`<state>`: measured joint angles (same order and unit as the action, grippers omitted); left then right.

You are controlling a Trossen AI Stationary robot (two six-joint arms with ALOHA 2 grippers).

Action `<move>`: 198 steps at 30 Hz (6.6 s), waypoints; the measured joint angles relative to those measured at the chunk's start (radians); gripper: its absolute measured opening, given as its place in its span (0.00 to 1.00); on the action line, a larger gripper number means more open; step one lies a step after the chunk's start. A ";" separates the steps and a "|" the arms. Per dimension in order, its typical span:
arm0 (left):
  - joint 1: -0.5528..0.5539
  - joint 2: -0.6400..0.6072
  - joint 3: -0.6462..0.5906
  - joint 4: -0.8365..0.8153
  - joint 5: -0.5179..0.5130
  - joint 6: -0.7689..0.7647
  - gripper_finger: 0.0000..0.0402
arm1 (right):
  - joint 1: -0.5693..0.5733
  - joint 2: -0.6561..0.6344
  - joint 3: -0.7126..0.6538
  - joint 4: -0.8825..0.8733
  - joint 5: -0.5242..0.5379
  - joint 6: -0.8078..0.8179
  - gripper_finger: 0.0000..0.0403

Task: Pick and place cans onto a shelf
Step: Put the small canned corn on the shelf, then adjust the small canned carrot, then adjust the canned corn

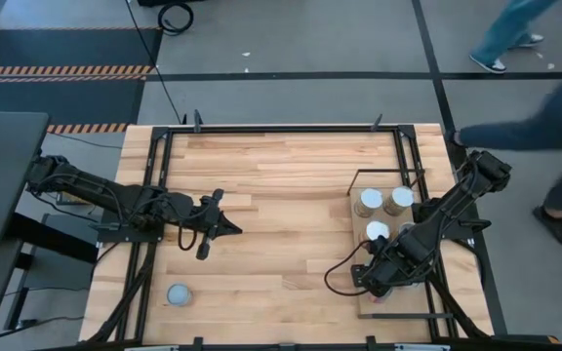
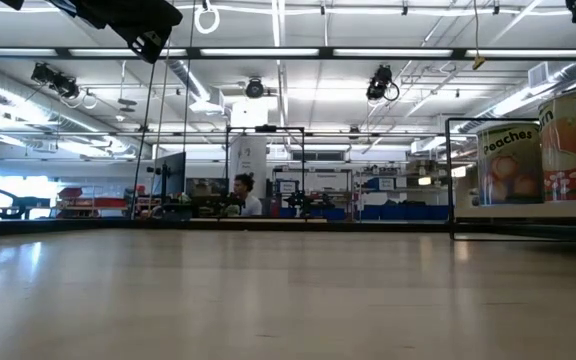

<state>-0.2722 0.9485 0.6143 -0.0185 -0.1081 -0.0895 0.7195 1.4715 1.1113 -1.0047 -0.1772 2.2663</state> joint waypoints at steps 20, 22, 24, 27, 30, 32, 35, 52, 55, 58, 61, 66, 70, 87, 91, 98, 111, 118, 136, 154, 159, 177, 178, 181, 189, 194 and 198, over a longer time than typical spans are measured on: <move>0.000 0.000 0.000 0.000 0.000 0.034 0.03 | 0.043 0.000 -0.029 0.072 0.023 0.002 0.84; 0.000 0.000 0.000 0.000 0.000 0.034 0.03 | 0.048 0.000 -0.029 0.072 0.024 0.009 0.84; 0.000 0.000 0.000 0.000 0.000 0.034 0.03 | 0.051 0.000 -0.029 0.071 0.026 0.009 0.84; 0.000 0.000 0.000 0.000 0.000 0.033 0.03 | 0.051 0.000 -0.029 0.072 0.026 0.014 0.84; 0.000 0.000 0.000 0.000 0.000 0.029 0.03 | 0.051 0.000 -0.029 0.083 0.016 0.015 0.84; 0.000 0.000 0.000 0.000 0.000 0.029 0.03 | 0.051 0.000 -0.024 0.071 -0.006 0.012 0.84; 0.000 0.000 0.000 0.000 0.000 0.029 0.03 | 0.051 0.000 0.021 -0.005 -0.008 -0.002 0.82; 0.000 0.000 0.000 0.009 0.000 0.023 0.03 | 0.156 -0.002 0.081 -0.265 -0.059 -0.155 0.42; 0.000 0.000 0.000 0.009 0.000 0.023 0.03 | 0.173 -0.002 0.081 -0.281 -0.026 -0.142 0.26; 0.000 0.000 0.000 0.009 0.000 0.023 0.03 | 0.180 -0.002 0.081 -0.312 -0.007 -0.120 0.09; 0.000 0.000 0.000 0.009 0.000 0.023 0.03 | 0.181 -0.002 0.081 -0.350 -0.007 -0.115 0.02; 0.000 0.000 0.000 0.009 0.000 0.023 0.03 | 0.180 -0.002 0.075 -0.322 -0.016 -0.098 0.01; 0.000 0.000 0.000 0.009 0.000 0.023 0.03 | 0.184 -0.033 0.002 -0.236 -0.040 -0.002 0.01; 0.000 0.000 0.000 0.007 0.000 0.015 0.03 | 0.188 -0.150 -0.214 -0.074 -0.049 0.011 0.00; 0.000 0.000 0.000 0.007 0.000 0.014 0.03 | 0.188 -0.157 -0.216 -0.084 -0.043 0.009 0.00; 0.000 0.000 0.000 0.008 0.000 0.014 0.03 | 0.182 -0.182 -0.220 -0.135 -0.024 0.009 0.01; 0.000 0.000 0.000 0.008 0.000 0.014 0.03 | 0.169 -0.195 -0.220 -0.146 -0.003 0.001 0.01; 0.000 0.000 0.000 0.008 0.000 0.014 0.03 | 0.169 -0.201 -0.220 -0.169 -0.027 0.001 0.01; 0.000 0.000 0.000 0.009 0.000 0.021 0.03 | 0.166 -0.209 0.015 -0.336 0.052 -0.014 0.01; 0.000 0.000 0.000 0.009 0.000 0.015 0.03 | -0.033 -0.325 -0.071 -0.563 0.151 -0.200 0.00; 0.000 0.000 0.000 0.008 0.000 0.002 0.03 | -0.068 -0.368 -0.096 -0.563 0.151 -0.234 0.00; 0.000 0.000 0.000 0.008 0.000 0.005 0.03 | -0.170 -0.407 -0.173 -0.515 0.123 -0.332 0.00; 0.000 0.000 0.000 0.008 0.000 0.005 0.03 | -0.172 -0.407 -0.173 -0.515 0.119 -0.336 0.01; 0.000 0.000 0.000 0.008 0.000 0.007 0.03 | -0.175 -0.407 -0.173 -0.515 0.092 -0.351 0.01; 0.000 0.000 0.000 0.007 0.000 0.007 0.03 | -0.174 -0.406 -0.174 -0.469 0.069 -0.355 0.01; 0.000 0.000 0.000 0.008 0.000 0.007 0.03 | -0.174 -0.406 -0.174 -0.469 0.065 -0.351 0.01; 0.000 0.000 0.000 0.007 0.000 0.007 0.03 | -0.174 -0.404 -0.162 -0.485 0.081 -0.351 0.01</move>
<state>-0.2726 0.9482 0.6140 -0.0111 -0.1081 -0.0826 0.5453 1.0676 0.9494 -1.4892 -0.0958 1.9152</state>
